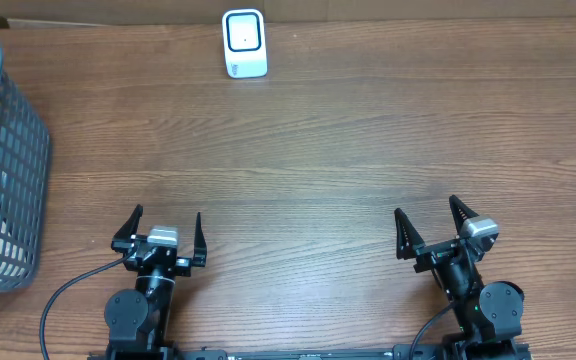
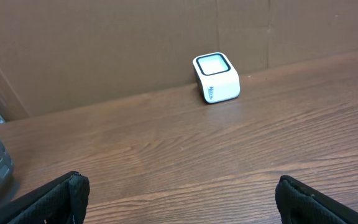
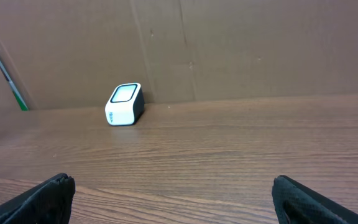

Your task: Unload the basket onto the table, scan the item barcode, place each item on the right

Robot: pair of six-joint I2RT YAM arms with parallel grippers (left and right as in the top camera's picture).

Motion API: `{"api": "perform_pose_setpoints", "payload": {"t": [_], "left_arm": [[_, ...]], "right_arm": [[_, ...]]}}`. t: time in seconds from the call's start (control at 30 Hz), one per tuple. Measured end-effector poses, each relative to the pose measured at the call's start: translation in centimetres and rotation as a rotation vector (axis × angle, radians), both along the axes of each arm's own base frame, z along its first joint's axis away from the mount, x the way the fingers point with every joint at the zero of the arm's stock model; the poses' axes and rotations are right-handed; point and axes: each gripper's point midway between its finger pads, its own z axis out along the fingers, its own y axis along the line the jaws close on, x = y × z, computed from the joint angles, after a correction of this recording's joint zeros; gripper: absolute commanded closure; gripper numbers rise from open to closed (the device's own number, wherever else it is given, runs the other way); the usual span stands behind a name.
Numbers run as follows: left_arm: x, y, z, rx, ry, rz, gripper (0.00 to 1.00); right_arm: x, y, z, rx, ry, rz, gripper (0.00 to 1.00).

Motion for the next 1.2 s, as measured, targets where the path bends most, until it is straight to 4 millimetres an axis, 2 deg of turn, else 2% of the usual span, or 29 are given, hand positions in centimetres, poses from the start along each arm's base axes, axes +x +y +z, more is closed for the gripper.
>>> {"api": "perform_pose_setpoints", "payload": {"t": [0.3,0.7,0.73,0.83,0.9,0.97,1.2], "left_arm": [[0.0,0.0,0.0,-0.001,0.000,-0.001,0.00],[-0.5,-2.4,0.7,-0.065,0.026,-0.133,0.00],[-0.6,-2.4,1.1,-0.070,0.043,-0.137,0.00],[-0.6,-2.7,4.3,-0.076,0.059,-0.150,0.00],[-0.3,-3.0,6.9,-0.079,0.079,-0.168,0.00],[0.3,-3.5,8.3,-0.085,0.135,-0.192,0.00],[3.4,-4.9,10.7,-0.128,0.427,-0.259,0.00]], "right_arm": [[0.0,0.0,0.0,0.000,0.000,0.000,0.00],[0.0,0.0,0.0,0.000,0.000,0.000,0.00],[0.0,0.0,0.0,0.000,0.000,-0.001,0.00],[0.0,0.0,0.0,0.000,-0.001,-0.001,0.00],[0.0,0.0,0.0,0.000,-0.001,-0.001,0.00],[0.0,0.0,0.0,0.000,0.000,0.000,0.00],[0.0,0.0,0.0,0.000,0.000,0.000,0.00]]}}
